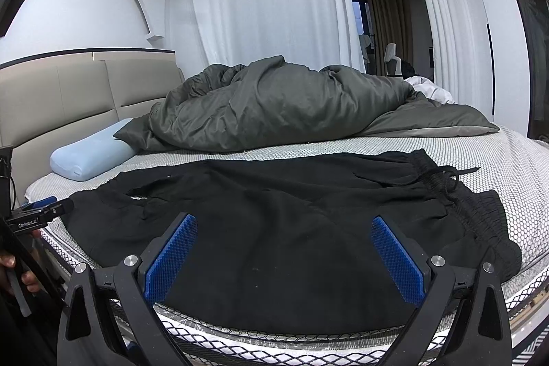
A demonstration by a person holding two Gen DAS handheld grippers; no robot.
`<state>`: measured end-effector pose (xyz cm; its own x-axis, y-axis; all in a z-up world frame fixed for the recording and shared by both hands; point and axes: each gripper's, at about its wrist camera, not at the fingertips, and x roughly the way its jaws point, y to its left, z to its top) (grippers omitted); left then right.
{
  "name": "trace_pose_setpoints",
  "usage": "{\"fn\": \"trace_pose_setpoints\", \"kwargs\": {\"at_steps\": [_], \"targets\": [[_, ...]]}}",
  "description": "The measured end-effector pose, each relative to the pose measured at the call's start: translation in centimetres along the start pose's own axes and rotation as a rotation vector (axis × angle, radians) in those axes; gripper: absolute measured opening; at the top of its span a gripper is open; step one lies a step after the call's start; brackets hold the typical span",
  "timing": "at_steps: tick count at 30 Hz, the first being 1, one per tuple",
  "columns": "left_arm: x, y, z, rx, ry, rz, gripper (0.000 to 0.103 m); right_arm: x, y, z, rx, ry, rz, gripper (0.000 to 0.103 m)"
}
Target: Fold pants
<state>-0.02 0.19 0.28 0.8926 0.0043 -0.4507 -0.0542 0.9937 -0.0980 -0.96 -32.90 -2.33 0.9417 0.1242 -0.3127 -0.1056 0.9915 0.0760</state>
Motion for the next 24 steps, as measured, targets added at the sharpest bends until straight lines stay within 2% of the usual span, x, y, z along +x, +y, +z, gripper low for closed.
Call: {"fn": "trace_pose_setpoints", "kwargs": {"at_steps": [24], "targets": [[0.07, 0.01, -0.01, 0.002, -0.002, 0.003, 0.102, 0.05, -0.08, -0.19, 0.001, 0.005, 0.001, 0.103]]}}
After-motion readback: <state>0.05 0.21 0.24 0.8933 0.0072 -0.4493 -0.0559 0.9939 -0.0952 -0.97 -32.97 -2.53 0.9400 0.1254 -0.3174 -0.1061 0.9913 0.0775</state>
